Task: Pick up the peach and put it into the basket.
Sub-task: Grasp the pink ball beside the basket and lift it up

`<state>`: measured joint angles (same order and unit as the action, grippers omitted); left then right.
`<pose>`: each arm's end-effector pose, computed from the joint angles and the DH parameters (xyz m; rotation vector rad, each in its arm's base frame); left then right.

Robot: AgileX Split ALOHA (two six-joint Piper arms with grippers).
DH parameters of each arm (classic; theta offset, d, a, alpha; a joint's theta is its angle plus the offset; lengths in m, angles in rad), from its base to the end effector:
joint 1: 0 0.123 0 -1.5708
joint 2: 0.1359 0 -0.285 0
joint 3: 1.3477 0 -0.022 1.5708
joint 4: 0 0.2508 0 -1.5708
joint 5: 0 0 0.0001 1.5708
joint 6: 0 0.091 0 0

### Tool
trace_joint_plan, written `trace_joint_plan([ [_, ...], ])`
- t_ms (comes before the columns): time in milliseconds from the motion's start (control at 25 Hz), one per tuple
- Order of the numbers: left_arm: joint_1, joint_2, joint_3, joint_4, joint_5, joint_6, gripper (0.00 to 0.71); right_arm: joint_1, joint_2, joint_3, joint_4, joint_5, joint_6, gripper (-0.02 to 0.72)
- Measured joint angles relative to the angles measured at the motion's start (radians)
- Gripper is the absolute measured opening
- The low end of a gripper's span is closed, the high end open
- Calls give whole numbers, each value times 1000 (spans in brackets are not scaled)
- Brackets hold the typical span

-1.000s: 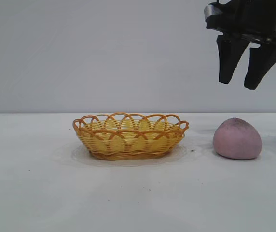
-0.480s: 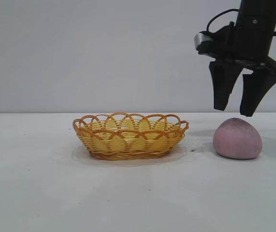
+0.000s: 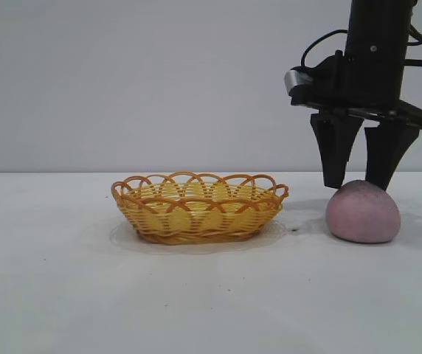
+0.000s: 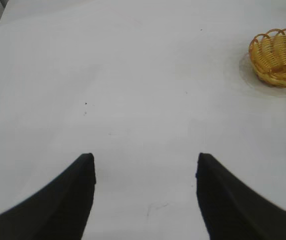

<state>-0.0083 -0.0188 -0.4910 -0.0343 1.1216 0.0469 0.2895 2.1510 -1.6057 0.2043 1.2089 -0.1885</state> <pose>-0.0093 -0.0027 0.2699 0.0609 2.0941 -0.0181 0.3916 0.1347 0.1578 0.5952 -2.9648 -0.2767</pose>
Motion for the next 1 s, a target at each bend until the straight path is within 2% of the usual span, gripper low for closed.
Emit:
trace_joint_plan([
  [80,0,0,0,0,0,0,396,0,8,0,-2,0,4,344],
  [120,0,0,0,0,0,0,396,0,12,0,-2,0,6,351],
  [160,0,0,0,0,0,0,396,0,17,0,-2,0,7,288],
  [200,0,0,0,0,0,0,396,0,19,0,-2,0,8,258],
  [480,0,0,0,0,0,0,396,0,36,-2,7,0,11,267],
  [520,0,0,0,0,0,0,396,0,36,-3,7,0,11,184],
  [560,0,0,0,0,0,0,396,0,36,-4,8,0,11,138],
  [720,0,0,0,0,0,0,396,0,36,-8,9,0,11,0],
  [1000,0,0,0,0,0,0,396,0,-50,-8,9,5,-3,0],
])
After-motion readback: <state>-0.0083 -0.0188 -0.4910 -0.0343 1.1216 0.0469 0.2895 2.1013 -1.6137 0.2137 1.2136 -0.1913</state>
